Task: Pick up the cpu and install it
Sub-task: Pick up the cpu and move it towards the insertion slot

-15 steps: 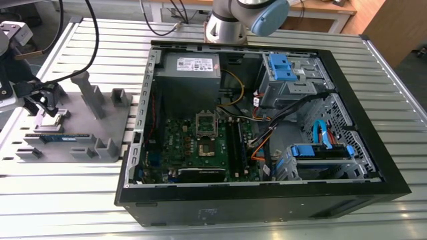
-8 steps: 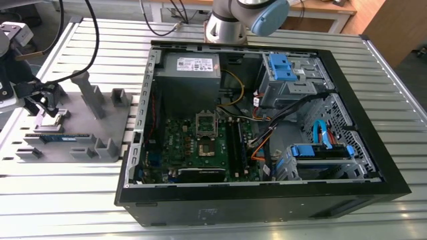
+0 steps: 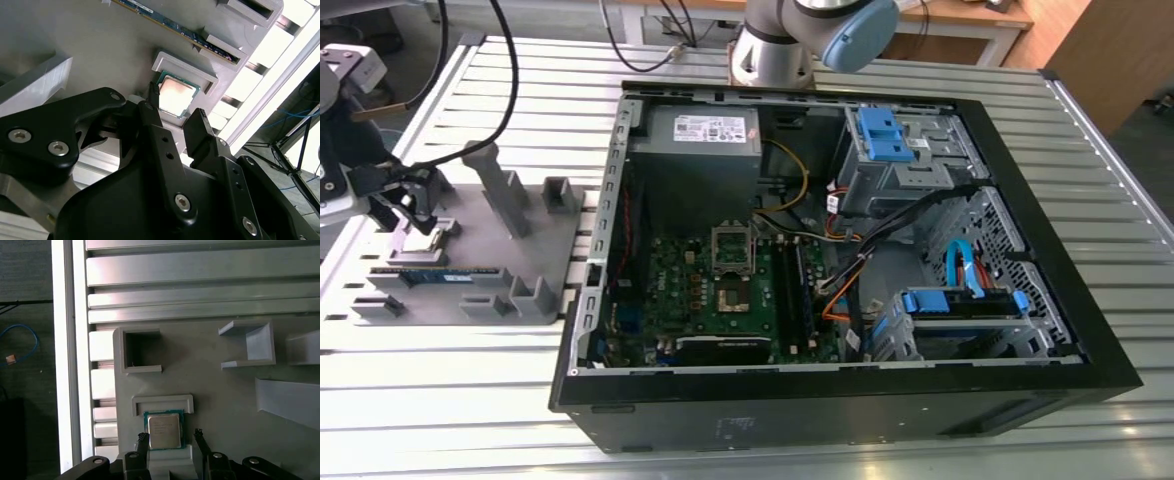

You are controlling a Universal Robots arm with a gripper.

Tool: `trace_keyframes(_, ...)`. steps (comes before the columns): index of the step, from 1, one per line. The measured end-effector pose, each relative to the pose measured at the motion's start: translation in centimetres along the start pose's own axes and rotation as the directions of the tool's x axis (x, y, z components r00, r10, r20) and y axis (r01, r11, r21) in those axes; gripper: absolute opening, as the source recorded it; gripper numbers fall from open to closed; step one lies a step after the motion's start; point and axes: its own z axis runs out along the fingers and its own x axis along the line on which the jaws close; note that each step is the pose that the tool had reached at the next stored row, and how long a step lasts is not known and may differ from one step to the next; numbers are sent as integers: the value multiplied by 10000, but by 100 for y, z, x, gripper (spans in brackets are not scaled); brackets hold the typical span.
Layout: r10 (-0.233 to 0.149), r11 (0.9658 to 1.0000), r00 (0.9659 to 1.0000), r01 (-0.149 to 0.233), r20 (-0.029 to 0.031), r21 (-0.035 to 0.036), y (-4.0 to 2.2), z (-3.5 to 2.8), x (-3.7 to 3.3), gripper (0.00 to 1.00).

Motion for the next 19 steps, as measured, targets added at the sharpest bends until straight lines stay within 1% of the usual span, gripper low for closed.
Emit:
trace_keyframes(10, -11, 10000, 10000, 11, -2, 2, -5, 86, 3, 47)
trace_keyframes(19, -17, 10000, 10000, 17, -2, 0, -4, 88, 3, 48)
